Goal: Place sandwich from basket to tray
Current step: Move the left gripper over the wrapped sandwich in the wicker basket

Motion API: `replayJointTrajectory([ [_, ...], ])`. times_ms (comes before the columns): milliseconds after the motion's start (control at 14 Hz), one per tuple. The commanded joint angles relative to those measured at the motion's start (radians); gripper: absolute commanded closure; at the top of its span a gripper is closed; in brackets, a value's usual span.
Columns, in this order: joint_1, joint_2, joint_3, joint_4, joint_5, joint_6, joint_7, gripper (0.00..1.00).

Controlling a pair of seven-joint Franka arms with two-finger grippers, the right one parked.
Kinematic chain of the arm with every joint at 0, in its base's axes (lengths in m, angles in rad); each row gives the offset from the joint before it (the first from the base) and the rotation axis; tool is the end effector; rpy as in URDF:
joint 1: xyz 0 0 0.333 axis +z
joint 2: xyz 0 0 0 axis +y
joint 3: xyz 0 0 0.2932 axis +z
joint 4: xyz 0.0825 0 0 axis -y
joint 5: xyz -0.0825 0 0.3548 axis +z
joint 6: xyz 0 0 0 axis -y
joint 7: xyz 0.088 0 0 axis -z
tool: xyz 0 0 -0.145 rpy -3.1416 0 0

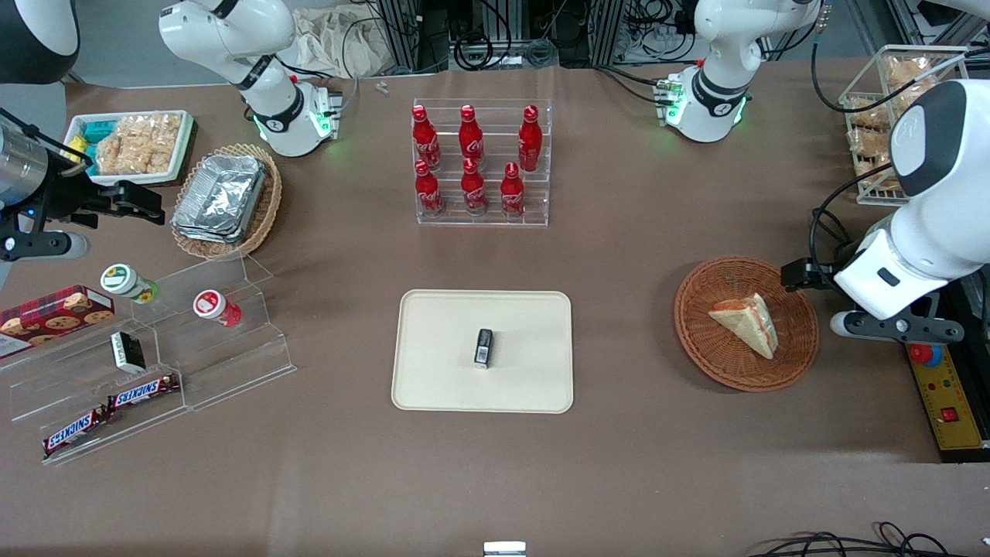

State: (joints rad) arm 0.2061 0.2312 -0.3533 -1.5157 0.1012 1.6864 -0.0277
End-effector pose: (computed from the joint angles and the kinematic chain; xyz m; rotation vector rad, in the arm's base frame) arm 0.5863 -0.0566 0.4758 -3.1100 0.1973 0.0688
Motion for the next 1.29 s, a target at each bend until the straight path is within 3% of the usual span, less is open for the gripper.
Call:
replayJointTrajectory([
  [0,-0.005,0.03,-0.001,0.052,0.026,-0.019,-0.018,0.0],
  [286,-0.008,0.056,-0.003,0.092,0.029,-0.027,-0.052,0.0],
  [429,-0.007,0.068,-0.003,0.081,0.015,-0.028,-0.2,0.0],
  [500,-0.007,0.069,-0.003,0.051,0.026,-0.021,-0.29,0.0],
  [929,0.006,0.022,0.007,-0.25,0.035,0.254,-0.317,0.0],
  [1214,0.006,0.022,0.045,-0.346,0.048,0.354,-0.343,0.0],
])
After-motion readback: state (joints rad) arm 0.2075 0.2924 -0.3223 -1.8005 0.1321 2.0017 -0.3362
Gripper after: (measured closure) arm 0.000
